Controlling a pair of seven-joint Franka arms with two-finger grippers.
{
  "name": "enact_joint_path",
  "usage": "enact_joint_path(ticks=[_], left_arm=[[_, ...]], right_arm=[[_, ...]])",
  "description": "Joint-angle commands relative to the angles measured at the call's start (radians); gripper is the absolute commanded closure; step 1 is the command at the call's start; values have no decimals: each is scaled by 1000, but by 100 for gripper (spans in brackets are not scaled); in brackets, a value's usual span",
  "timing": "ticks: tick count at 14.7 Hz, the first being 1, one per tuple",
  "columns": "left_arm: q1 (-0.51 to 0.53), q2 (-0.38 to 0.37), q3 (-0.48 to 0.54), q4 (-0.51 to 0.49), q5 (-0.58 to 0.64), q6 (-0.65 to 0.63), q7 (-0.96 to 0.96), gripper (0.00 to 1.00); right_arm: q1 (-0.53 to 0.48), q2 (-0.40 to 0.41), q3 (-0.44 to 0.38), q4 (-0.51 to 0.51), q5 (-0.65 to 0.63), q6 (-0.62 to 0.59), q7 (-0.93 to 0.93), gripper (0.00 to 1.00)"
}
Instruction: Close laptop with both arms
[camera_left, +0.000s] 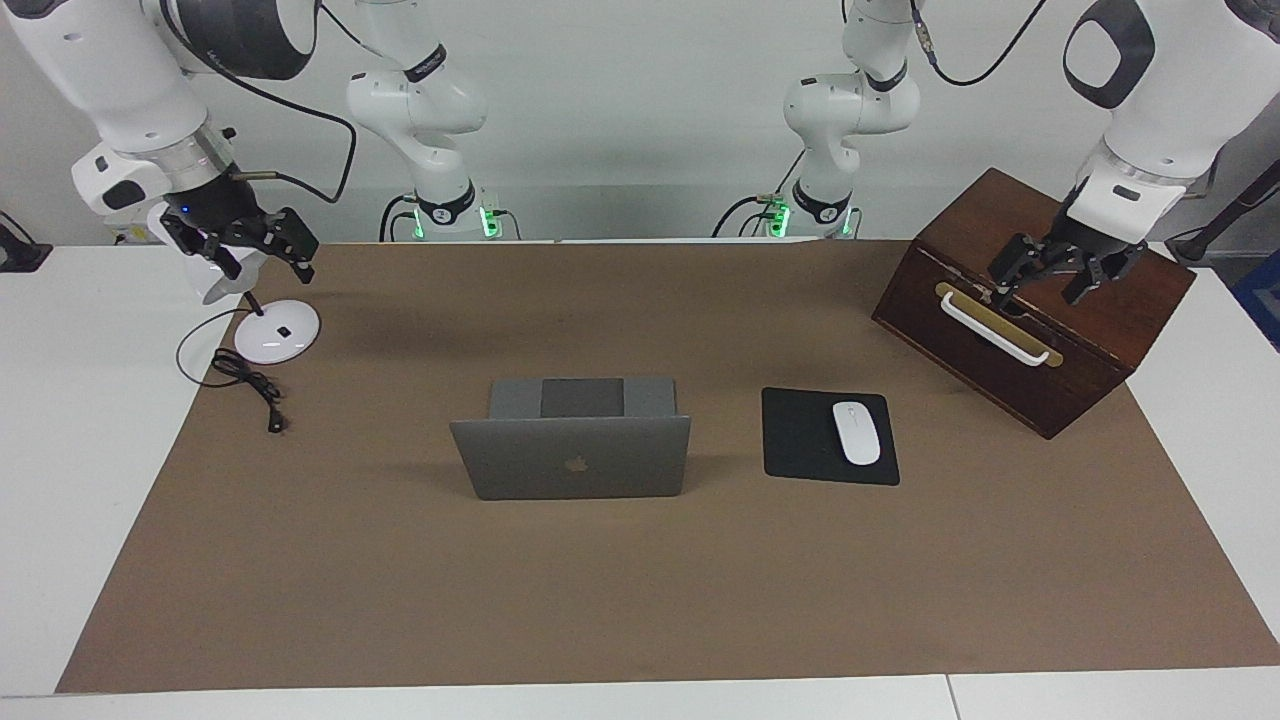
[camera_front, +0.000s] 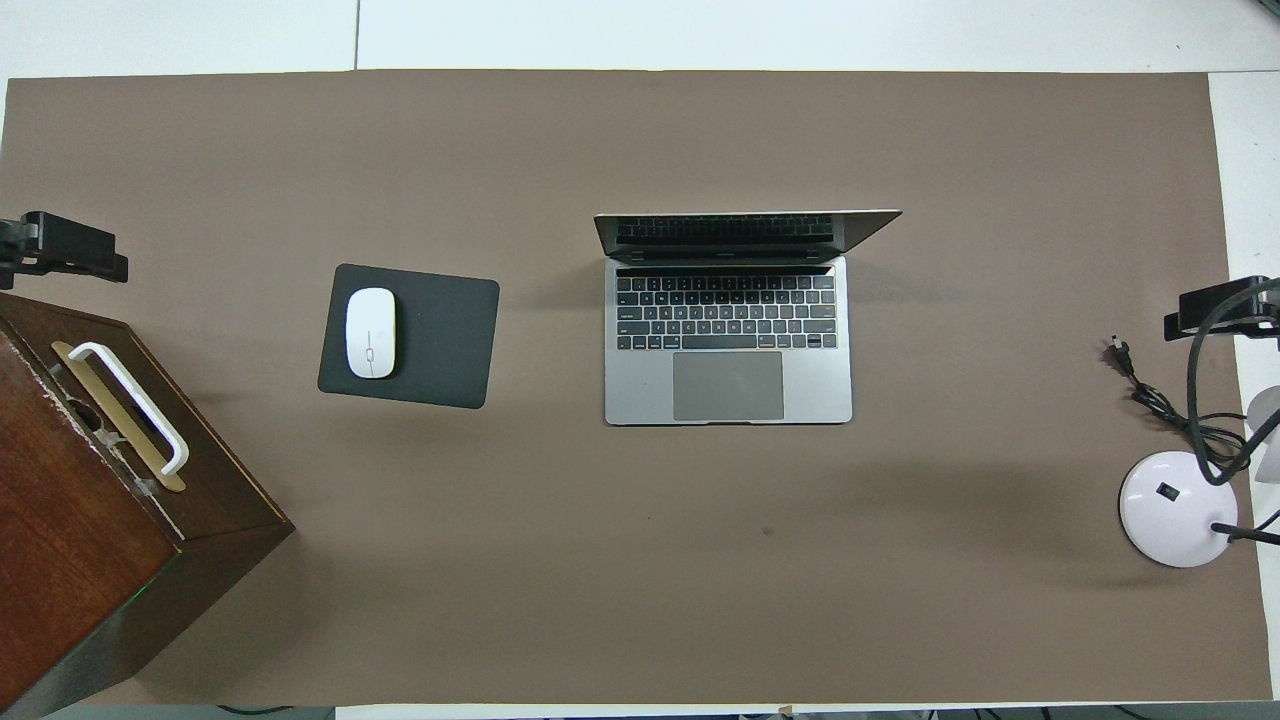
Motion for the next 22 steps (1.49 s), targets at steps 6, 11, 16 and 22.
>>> enact_joint_path(ticks=[6, 11, 16, 22], left_arm=[[1, -34, 1, -40, 18, 7, -4, 0], [-10, -33, 3, -40, 18, 15, -7, 0], [-12, -33, 3, -40, 18, 14, -7, 0], [-8, -34, 4, -40, 18, 14, -13, 0]], right_arm=[[-3, -29, 7, -46, -10, 62, -21, 0], [-2, -27, 7, -47, -10, 73, -25, 0], [0, -29, 12, -49, -7, 74, -39, 0], [-14, -37, 12, -69, -7, 76, -61, 0]])
